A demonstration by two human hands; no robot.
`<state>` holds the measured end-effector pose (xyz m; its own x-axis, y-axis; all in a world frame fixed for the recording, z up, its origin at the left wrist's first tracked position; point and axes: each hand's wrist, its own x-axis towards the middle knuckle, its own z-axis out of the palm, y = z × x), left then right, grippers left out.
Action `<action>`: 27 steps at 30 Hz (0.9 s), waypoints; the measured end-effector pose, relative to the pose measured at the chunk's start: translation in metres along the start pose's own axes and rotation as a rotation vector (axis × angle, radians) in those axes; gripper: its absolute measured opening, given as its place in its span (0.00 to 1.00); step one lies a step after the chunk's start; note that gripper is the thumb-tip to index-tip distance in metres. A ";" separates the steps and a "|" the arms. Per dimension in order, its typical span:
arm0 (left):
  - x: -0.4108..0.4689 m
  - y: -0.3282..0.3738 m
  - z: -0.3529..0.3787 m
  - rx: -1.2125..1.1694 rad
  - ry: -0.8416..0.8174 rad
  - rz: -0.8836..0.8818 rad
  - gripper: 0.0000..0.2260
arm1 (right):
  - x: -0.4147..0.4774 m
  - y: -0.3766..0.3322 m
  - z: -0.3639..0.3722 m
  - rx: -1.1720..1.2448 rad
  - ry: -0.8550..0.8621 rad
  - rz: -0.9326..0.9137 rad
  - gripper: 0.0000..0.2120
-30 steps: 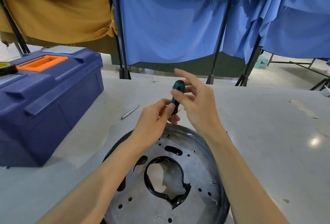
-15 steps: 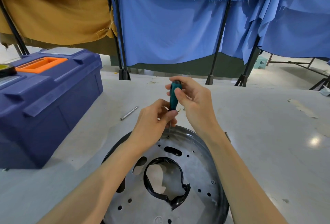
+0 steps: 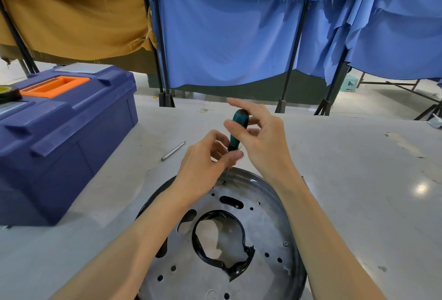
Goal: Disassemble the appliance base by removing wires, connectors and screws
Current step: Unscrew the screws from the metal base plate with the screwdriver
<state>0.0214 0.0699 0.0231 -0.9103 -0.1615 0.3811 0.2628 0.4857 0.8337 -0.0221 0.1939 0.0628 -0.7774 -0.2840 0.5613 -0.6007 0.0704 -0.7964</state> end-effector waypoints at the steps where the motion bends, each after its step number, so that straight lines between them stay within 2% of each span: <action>1: 0.000 0.000 0.000 -0.026 -0.027 0.004 0.02 | 0.000 0.000 -0.001 0.024 0.009 0.008 0.17; 4: 0.000 0.001 0.001 -0.055 -0.065 0.012 0.05 | 0.001 -0.001 -0.002 0.121 -0.008 0.034 0.14; 6: 0.000 0.001 0.000 -0.078 -0.037 0.003 0.02 | 0.000 -0.001 -0.001 0.102 -0.022 0.023 0.11; 7: 0.000 0.002 0.000 -0.086 -0.012 -0.011 0.05 | 0.000 -0.001 0.000 0.062 -0.024 0.016 0.09; 10: -0.001 0.002 0.001 -0.044 -0.004 -0.025 0.11 | 0.000 -0.002 0.000 0.002 -0.016 0.013 0.13; 12: -0.001 0.003 0.001 -0.026 -0.051 -0.006 0.08 | 0.000 -0.002 -0.001 0.053 0.000 0.028 0.15; 14: 0.000 0.002 0.000 -0.046 -0.075 0.005 0.07 | 0.001 -0.002 -0.002 0.107 -0.013 0.035 0.13; 18: 0.000 0.000 0.000 -0.055 -0.024 -0.020 0.03 | -0.001 -0.001 0.000 0.073 -0.051 0.014 0.10; 20: 0.000 0.000 0.000 -0.028 0.004 -0.019 0.10 | -0.001 -0.001 0.001 0.004 -0.043 -0.003 0.13; 23: 0.000 0.001 0.000 -0.025 -0.065 0.018 0.05 | 0.001 0.000 -0.001 0.042 -0.009 0.017 0.18; 27: 0.001 0.000 0.000 -0.062 -0.071 0.001 0.04 | 0.001 0.000 -0.002 0.159 -0.049 0.041 0.13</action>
<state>0.0205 0.0700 0.0231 -0.9298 -0.0985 0.3545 0.2812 0.4311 0.8573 -0.0226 0.1953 0.0639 -0.7885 -0.3304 0.5188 -0.5284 -0.0678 -0.8463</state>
